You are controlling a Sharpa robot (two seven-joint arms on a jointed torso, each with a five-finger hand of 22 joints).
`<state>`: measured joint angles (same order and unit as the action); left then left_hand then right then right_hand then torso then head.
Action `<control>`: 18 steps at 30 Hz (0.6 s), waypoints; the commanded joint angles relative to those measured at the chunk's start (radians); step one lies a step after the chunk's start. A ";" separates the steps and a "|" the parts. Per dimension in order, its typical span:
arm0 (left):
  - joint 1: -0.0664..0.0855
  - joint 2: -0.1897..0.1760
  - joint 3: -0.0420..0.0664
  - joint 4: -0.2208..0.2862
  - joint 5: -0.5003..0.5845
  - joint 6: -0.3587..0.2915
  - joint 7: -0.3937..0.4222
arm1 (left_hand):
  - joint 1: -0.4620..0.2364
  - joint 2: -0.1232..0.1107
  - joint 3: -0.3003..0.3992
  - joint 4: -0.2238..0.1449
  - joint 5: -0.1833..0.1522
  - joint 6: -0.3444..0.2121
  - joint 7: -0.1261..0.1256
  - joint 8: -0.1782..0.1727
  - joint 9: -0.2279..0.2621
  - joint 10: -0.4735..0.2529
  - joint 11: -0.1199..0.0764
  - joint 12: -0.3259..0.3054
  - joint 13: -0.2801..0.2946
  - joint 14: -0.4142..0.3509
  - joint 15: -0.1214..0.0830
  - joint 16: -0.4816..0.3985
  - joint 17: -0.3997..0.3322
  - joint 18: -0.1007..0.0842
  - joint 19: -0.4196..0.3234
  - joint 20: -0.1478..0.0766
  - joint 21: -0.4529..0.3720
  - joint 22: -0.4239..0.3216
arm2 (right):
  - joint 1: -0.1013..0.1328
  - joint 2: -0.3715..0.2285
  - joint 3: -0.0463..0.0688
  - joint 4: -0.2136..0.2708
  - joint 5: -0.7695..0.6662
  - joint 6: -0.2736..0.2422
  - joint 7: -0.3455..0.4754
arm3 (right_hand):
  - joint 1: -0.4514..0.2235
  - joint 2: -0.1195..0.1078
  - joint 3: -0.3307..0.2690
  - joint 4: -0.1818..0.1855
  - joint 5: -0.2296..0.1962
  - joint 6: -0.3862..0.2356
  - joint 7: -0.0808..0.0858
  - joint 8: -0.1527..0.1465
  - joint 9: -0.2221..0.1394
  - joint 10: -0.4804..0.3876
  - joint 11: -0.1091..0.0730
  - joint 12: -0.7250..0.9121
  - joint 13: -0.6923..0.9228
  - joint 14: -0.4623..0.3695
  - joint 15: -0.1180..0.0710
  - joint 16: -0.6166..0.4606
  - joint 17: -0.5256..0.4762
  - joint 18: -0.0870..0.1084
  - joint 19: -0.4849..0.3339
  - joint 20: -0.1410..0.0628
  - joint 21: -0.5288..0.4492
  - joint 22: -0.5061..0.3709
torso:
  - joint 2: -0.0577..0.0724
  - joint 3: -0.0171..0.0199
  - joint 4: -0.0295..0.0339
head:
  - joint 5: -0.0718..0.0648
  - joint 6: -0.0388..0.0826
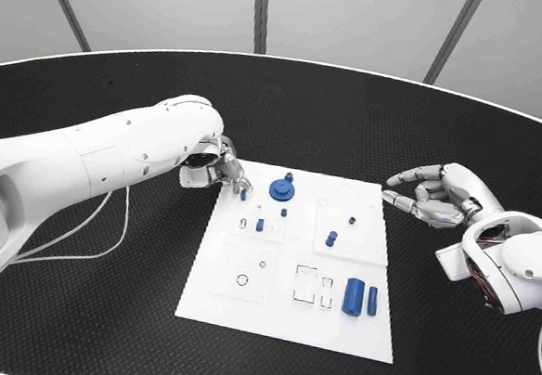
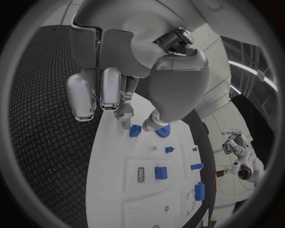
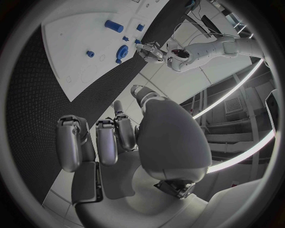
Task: Assemble the parts on the task board
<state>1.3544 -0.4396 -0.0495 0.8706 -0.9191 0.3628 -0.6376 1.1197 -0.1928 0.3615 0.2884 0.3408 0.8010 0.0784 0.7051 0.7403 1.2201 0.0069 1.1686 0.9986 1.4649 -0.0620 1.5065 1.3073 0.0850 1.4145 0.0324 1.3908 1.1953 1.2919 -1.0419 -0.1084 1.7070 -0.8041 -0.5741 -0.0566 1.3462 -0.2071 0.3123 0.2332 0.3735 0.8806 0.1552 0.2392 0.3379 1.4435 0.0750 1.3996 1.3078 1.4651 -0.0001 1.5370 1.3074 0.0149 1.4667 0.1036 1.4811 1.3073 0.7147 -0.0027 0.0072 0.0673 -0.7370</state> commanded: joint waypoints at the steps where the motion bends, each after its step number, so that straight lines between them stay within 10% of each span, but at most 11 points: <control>1: 0.000 0.000 0.000 0.001 0.001 0.000 0.001 | 0.009 0.013 0.002 0.001 -0.003 0.009 0.000 -0.001 -0.002 -0.001 -0.002 0.009 0.003 0.075 0.003 -0.002 0.153 -0.010 0.001 0.007 0.003 0.001 | 0.000 0.001 0.000 -0.001 0.000 0.000 0.000 | 0.001 -0.004 0.001 0.008 0.006 0.004 0.001 0.005 -0.001 0.000 -0.006 0.002 0.103 0.085 -0.006 -0.005 0.179 0.012 0.056 -0.007 -0.005 0.184 | 0.000 -0.0002 -0.0001 | 0.000 -0.001; 18: 0.000 0.000 0.000 0.000 0.014 0.009 0.000 | 0.038 0.027 0.007 -0.004 -0.004 0.015 -0.005 0.001 -0.003 0.004 -0.006 0.015 0.009 0.074 0.000 -0.002 0.153 -0.010 0.002 0.006 0.005 0.004 | 0.000 0.002 0.000 -0.002 0.000 0.001 -0.001 | 0.001 -0.003 0.001 0.008 0.006 0.005 0.001 0.006 -0.001 0.001 -0.006 0.003 0.104 0.085 -0.006 -0.005 0.179 0.012 0.056 -0.007 -0.005 0.184 | 0.000 0.0001 0.0001 | 0.001 -0.006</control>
<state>1.3543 -0.4392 -0.0495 0.8706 -0.9050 0.3718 -0.6377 1.1456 -0.1668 0.3644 0.2855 0.3408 0.8080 0.0713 0.7051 0.7383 1.2201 0.0069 1.1785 1.0065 1.4649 -0.0620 1.5065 1.3073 0.0850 1.4145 0.0324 1.3908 1.1997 1.2919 -1.0397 -0.1084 1.7049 -0.8041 -0.5730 -0.0572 1.3462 -0.2072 0.3123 0.2332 0.3735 0.8807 0.1552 0.2392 0.3381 1.4435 0.0750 1.3996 1.3079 1.4651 -0.0001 1.5370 1.3074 0.0150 1.4667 0.1036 1.4811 1.3073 0.7150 -0.0028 0.0076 0.0679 -0.7418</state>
